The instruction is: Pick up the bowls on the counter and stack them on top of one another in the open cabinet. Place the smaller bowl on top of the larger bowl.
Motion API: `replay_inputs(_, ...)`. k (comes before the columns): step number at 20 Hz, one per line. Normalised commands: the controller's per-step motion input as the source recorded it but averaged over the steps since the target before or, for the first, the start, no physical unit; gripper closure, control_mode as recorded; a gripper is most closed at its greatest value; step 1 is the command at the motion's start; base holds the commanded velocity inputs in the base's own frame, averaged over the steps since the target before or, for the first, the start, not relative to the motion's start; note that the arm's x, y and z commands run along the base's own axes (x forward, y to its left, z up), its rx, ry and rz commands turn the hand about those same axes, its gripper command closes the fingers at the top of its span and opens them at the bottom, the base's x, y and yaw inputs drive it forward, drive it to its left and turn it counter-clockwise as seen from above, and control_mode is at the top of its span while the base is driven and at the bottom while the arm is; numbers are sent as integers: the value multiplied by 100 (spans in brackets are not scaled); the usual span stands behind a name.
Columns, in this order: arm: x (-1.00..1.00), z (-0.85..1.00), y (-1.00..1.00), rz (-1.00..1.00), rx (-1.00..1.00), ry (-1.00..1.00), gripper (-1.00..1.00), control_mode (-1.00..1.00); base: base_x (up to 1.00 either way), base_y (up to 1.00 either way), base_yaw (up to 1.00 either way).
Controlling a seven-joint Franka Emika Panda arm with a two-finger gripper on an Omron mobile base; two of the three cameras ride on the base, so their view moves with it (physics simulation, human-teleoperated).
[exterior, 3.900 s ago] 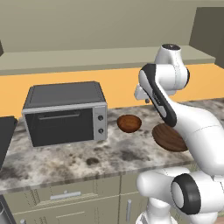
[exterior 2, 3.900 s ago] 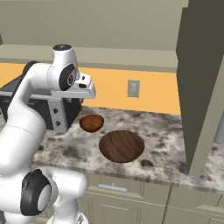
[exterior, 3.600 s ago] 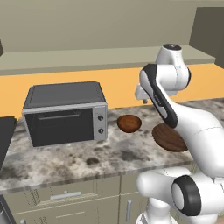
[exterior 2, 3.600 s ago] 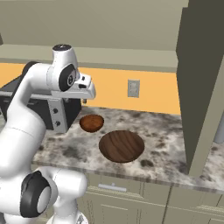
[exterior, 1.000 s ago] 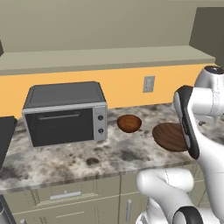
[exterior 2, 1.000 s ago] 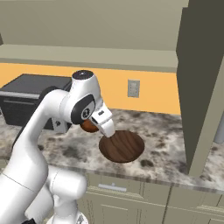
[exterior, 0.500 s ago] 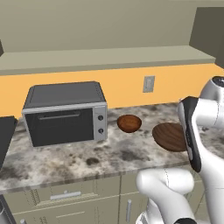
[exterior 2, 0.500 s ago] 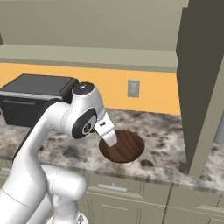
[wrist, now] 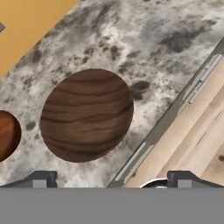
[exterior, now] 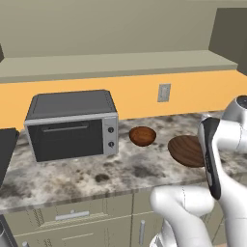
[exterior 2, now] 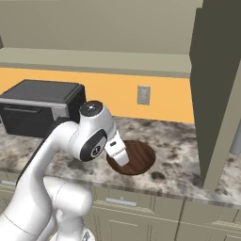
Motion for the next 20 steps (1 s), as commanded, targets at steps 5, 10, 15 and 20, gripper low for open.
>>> replay_inputs(5, 0, -13, -19, -4, 0, 0, -100, -100, 0, 0, 0)
replay_inputs(10, 0, -9, -23, -3, 0, 0, -100, -100, 0, 0, 0)
replay_inputs(15, 0, -12, -22, -2, 1, 2, -100, -100, 0, 0, 0)
replay_inputs(20, 0, -15, -4, 0, 6, -2, -100, -100, 0, 0, 0)
